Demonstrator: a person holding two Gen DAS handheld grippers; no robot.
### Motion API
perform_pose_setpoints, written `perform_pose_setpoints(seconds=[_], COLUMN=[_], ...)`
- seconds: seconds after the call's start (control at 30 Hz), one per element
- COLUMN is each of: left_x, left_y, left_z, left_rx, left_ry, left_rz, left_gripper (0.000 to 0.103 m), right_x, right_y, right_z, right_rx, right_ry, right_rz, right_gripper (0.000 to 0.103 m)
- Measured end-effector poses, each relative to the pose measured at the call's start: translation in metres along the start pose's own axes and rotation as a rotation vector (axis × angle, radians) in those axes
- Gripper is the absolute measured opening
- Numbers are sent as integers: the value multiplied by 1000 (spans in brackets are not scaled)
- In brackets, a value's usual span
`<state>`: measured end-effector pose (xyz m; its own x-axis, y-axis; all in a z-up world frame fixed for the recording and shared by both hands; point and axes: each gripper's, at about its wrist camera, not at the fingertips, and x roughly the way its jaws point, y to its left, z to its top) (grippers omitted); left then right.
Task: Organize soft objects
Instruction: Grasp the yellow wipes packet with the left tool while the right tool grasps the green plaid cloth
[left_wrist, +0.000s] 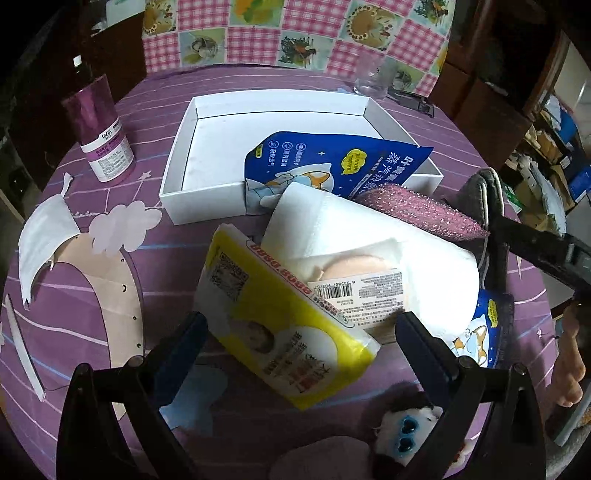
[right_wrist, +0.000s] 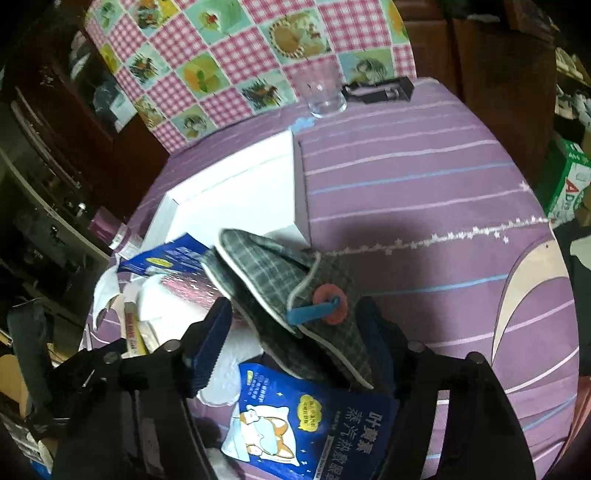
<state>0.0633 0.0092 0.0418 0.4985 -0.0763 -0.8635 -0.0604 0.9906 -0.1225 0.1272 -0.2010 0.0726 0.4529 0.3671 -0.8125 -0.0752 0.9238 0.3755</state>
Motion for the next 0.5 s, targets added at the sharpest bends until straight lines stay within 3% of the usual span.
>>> perform_pose_setpoints(seconds=[0.07,0.17,0.3,0.5], left_x=[1,-1,-2,3], left_y=[1,1,-5,-7], left_z=[0,-2,-5,-14], left_rx=[-1,2,31,63], left_ry=[8,15,20,42], left_rz=[-14,-35,-27,29], left_gripper=[103,103,103,100], right_x=[6,12,7,2], right_y=[-5,-10,-10,-13], right_z=[0,-1,-1,1], right_rx=[17,46,44,64], right_ry=[29,58,45,23], right_rz=[-3,5,0,2], right_gripper=[48,34,24,19])
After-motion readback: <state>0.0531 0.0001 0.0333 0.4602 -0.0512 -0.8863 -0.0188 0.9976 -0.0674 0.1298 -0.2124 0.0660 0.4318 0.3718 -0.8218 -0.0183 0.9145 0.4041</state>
